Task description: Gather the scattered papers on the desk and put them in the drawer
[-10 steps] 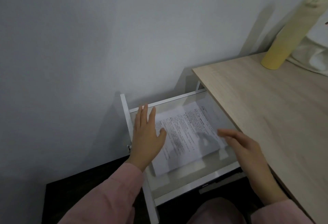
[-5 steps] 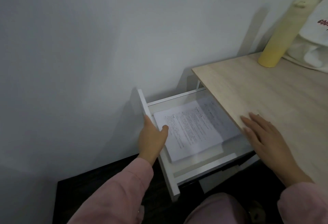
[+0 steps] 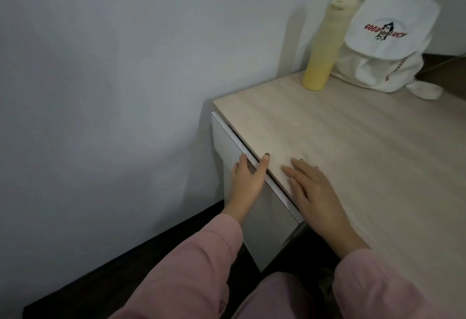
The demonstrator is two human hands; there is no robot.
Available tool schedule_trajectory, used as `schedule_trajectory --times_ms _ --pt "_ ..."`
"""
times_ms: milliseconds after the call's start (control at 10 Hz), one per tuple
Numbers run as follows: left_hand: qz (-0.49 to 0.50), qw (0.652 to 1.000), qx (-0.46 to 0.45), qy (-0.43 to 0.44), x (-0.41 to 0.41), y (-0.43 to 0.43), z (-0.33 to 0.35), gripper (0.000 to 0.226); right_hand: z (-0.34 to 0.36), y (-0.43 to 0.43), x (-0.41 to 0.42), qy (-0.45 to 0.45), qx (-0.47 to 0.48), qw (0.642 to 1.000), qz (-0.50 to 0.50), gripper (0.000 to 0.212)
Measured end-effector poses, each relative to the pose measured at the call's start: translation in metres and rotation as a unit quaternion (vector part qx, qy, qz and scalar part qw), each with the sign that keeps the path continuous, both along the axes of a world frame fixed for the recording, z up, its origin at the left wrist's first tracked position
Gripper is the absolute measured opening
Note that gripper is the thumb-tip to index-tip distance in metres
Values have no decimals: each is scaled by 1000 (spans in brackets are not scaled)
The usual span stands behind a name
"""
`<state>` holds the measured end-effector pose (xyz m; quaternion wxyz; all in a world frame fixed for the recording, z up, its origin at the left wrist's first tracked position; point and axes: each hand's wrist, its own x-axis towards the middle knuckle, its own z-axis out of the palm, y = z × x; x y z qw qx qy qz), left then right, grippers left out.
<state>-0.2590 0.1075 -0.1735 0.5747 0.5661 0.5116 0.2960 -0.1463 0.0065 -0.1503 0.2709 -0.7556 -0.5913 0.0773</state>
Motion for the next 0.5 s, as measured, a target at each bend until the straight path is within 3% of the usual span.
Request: schedule_trajectory --times_ms 100,200,300,400,500 --pt "0 999 -13 -48 15 4 0 74 0 1 0 6 5 1000 1 42" --pt "-5 994 -13 -111 18 6 0 31 0 3 -1 32 16 999 4 43" --pt "-9 990 -12 -142 18 3 2 27 0 -1 0 45 8 999 16 38" --pt "-10 988 -17 -155 22 4 0 28 12 -5 -1 151 1 988 12 27" --pt "5 989 -35 -141 15 -1 4 29 50 -19 2 376 6 927 -9 23"
